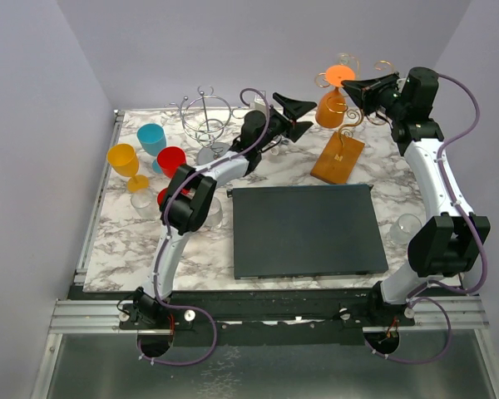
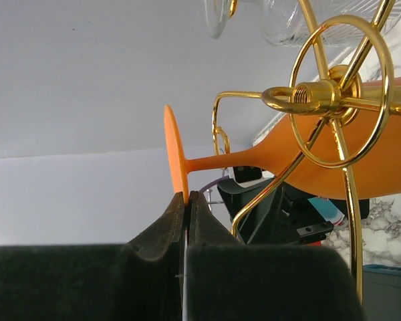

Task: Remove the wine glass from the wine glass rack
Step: Pick up the wine glass from the wine rack.

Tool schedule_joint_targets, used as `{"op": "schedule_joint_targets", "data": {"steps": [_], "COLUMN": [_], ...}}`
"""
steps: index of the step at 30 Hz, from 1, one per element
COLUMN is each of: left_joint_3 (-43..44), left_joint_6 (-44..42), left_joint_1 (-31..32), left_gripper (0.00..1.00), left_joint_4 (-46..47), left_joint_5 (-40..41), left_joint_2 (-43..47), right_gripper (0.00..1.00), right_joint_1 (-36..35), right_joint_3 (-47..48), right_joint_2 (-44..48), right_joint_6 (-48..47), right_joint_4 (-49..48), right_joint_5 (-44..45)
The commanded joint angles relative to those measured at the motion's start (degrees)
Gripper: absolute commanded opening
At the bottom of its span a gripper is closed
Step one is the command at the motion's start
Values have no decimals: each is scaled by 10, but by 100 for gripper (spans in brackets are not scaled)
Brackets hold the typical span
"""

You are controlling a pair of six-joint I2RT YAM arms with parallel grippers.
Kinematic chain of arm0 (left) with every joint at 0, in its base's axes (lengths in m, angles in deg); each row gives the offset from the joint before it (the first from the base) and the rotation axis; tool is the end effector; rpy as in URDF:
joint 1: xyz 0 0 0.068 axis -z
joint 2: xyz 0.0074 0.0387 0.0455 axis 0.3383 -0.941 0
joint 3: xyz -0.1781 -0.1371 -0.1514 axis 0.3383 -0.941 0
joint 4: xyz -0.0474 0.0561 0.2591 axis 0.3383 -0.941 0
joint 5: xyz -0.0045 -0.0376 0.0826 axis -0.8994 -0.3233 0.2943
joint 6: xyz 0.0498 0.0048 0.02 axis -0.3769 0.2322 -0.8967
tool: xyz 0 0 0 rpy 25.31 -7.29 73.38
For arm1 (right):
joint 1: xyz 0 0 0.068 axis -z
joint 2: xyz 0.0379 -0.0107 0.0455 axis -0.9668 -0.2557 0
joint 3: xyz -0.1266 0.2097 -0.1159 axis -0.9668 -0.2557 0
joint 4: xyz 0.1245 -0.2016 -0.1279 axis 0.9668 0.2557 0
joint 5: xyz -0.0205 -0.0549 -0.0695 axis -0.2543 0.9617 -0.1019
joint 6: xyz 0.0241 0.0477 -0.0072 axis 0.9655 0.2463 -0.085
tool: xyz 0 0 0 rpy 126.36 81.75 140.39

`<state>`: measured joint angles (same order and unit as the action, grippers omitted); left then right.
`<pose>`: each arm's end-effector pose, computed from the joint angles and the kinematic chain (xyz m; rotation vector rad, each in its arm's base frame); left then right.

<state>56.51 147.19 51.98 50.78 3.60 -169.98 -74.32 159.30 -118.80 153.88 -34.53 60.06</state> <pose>0.4673 -0.3063 0.2393 -0.5422 1.6290 -1.8825 0.3924 0.0092 0.4085 0.8960 1.6907 1.3115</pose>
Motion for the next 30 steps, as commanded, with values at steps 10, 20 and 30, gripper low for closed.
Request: {"op": "schedule_joint_targets", "data": {"steps": [10,20,30], "left_joint_3": [-69,-121,-142], "left_joint_6": [-46,-68,-81], "left_joint_1": [-7,-8,-9], "left_gripper": [99,99,99], "left_joint_4": [-25,-29,-29], "left_joint_5": [36,47,30], "left_joint_2": [87,133,153], "right_gripper": [1,1,1], "right_joint_1": [4,4,4], "right_joint_3": [14,27,23], "right_joint_2": [18,13,16], "right_joint_6": [-26,-36,-44], "right_joint_4": [-11,-10,-7], "right_joint_5": [-72,-121,-151]}}
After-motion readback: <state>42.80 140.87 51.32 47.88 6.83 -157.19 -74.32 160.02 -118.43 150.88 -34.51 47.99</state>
